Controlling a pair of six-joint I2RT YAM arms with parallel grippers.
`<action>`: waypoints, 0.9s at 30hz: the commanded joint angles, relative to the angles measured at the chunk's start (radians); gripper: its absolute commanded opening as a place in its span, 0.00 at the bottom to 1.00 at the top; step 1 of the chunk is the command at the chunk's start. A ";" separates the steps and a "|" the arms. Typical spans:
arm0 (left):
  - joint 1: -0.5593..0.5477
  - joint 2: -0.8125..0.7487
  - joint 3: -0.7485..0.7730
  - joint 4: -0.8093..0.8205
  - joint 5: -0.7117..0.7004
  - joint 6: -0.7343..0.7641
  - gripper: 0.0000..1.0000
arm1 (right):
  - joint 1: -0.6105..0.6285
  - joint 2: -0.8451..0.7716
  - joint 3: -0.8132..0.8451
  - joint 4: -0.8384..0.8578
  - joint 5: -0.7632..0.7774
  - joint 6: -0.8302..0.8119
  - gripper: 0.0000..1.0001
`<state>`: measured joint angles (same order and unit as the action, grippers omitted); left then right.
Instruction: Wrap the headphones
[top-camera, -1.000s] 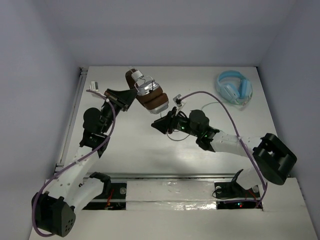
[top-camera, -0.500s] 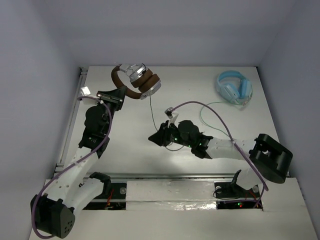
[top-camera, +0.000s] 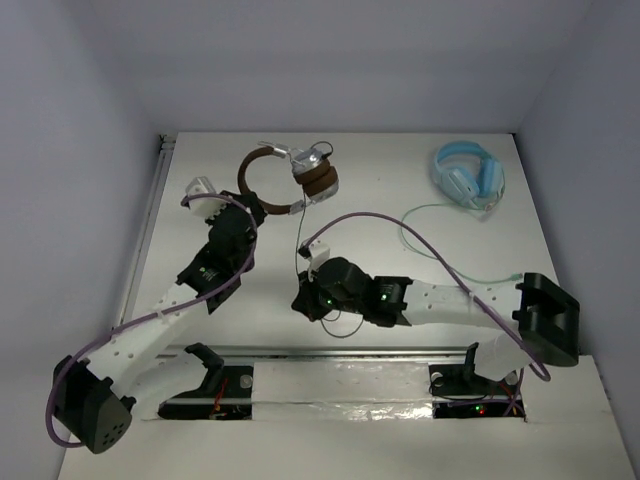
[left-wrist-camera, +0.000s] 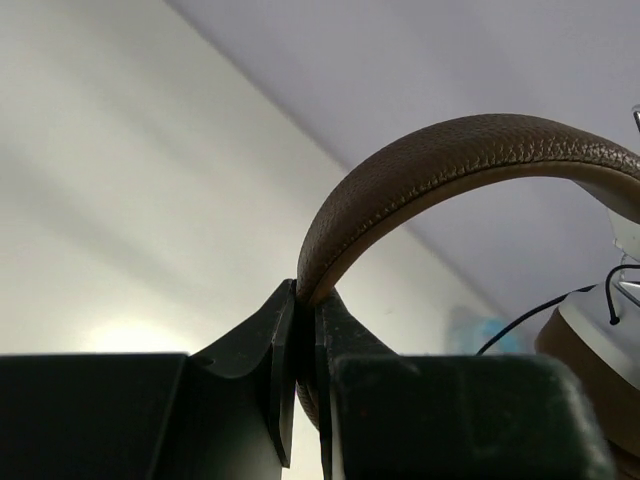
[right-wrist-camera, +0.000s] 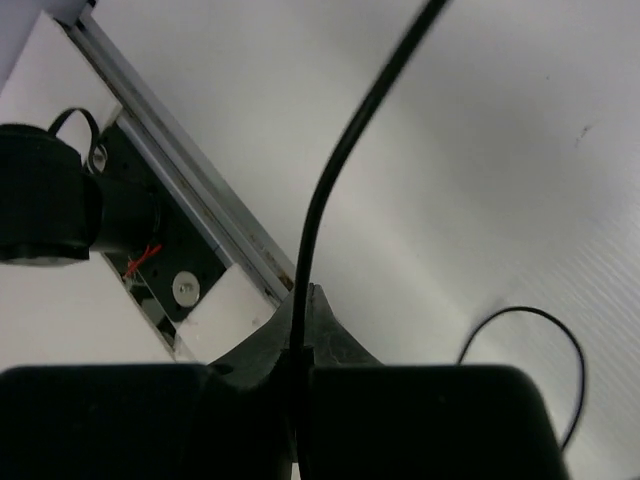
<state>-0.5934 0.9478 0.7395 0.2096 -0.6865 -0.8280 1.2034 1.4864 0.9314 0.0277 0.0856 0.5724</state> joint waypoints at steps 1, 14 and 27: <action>-0.084 0.025 0.051 -0.103 -0.231 0.089 0.00 | 0.045 -0.075 0.122 -0.286 0.121 -0.046 0.00; -0.357 0.134 0.139 -0.525 -0.254 0.170 0.00 | 0.078 -0.155 0.395 -0.742 0.244 -0.215 0.00; -0.398 0.115 0.181 -0.627 0.034 0.341 0.00 | -0.024 -0.163 0.442 -0.782 0.384 -0.336 0.00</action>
<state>-0.9905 1.1034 0.8501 -0.4286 -0.7338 -0.5468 1.2053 1.3418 1.3239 -0.7372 0.4088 0.2855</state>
